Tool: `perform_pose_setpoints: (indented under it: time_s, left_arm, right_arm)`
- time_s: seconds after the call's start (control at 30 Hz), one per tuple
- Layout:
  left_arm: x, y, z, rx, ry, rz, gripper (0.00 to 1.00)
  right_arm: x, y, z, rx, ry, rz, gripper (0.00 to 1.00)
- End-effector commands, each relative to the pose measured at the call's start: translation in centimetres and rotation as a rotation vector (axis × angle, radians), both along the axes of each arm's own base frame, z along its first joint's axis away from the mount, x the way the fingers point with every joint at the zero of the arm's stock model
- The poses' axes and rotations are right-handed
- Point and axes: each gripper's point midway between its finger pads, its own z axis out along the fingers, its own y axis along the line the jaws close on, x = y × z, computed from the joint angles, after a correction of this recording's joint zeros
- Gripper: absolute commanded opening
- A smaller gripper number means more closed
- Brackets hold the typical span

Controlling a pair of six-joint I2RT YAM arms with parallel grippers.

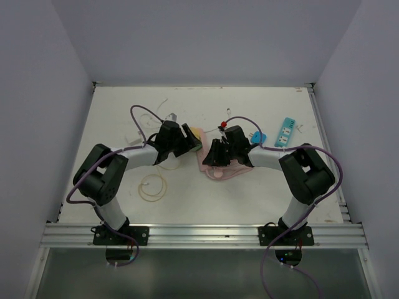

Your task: Pull the plug off the socket

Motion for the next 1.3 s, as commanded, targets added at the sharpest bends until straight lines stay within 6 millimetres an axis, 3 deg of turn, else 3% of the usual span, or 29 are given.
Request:
perform_pose_setpoints:
  time_s: [0.0,0.2,0.5,1.03,1.27]
  left_arm:
    - [0.8,-0.5,0.6,-0.026,-0.054,-0.027,0.73]
    - [0.8,-0.3,0.4,-0.034,-0.055,-0.021,0.53]
    - [0.2,-0.3,0.9,-0.082,-0.04,-0.018,0.02]
    - [-0.7,0.8,6.2,-0.258,-0.094,0.034,0.0]
    - [-1.1,1.6,6.8,-0.299,-0.106,0.072,0.0]
  right_arm:
    - [-6.0,-7.7,-8.2,-0.357,0.222,-0.004,0.0]
    - [-6.0,-7.6,-8.2,-0.355,0.22,0.0,0.0]
    - [-6.2,-8.2,-8.4,-0.384,0.229,-0.017,0.0]
    - [-6.7,-11.7,-9.5,-0.574,0.307,-0.133,0.0]
    - [-6.9,-12.7,-9.4,-0.599,0.318,-0.18,0.0]
